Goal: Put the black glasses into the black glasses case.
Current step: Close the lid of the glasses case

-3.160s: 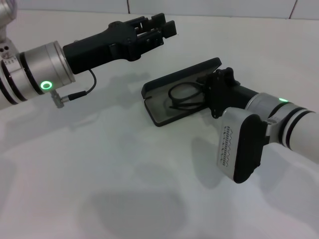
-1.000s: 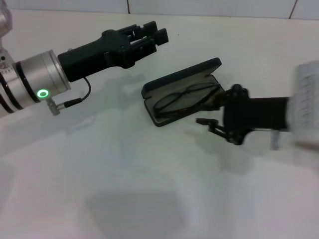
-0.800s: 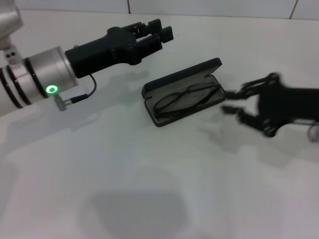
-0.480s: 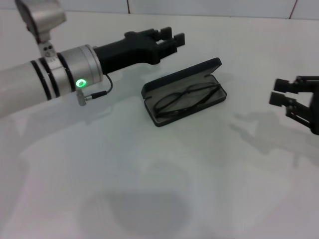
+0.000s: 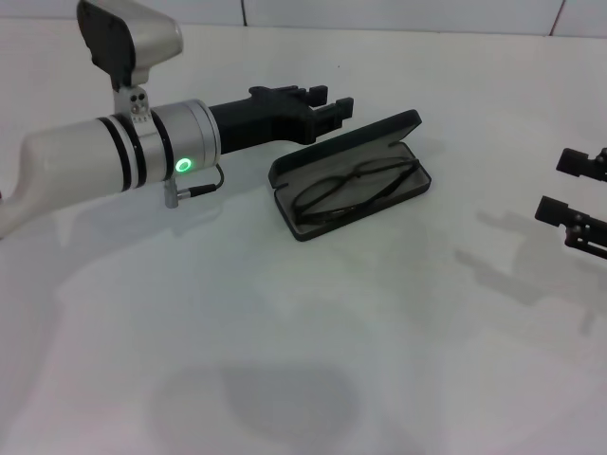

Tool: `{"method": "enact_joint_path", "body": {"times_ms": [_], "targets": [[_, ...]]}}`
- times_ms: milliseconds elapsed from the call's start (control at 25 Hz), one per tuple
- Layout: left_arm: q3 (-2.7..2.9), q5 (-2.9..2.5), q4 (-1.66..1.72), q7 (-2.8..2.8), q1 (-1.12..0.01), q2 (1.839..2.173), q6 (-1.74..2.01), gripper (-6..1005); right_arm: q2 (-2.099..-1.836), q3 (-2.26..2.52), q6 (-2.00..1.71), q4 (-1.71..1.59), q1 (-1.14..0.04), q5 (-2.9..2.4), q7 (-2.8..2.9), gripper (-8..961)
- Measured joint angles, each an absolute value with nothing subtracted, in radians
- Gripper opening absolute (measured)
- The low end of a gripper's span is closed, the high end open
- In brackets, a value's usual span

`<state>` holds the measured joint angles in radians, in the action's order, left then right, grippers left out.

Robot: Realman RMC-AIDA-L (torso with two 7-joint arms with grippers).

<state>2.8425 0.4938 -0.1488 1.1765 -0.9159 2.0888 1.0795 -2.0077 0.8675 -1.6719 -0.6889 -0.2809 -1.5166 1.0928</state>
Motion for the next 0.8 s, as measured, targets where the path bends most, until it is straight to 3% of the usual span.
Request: {"method": "enact_joint_path", "body": {"times_ms": [120, 800], "targets": [[2.842, 0.473, -0.129, 1.175, -0.911, 2.089, 1.075, 461, -2.008, 0.865, -1.668, -0.687, -0.281, -1.519, 1.092, 629], [2.842, 0.4, -0.095, 1.143, -0.866, 2.091, 1.077, 456, -2.01, 0.865, -1.669, -0.684, -0.285, -1.522, 1.091, 636]]}}
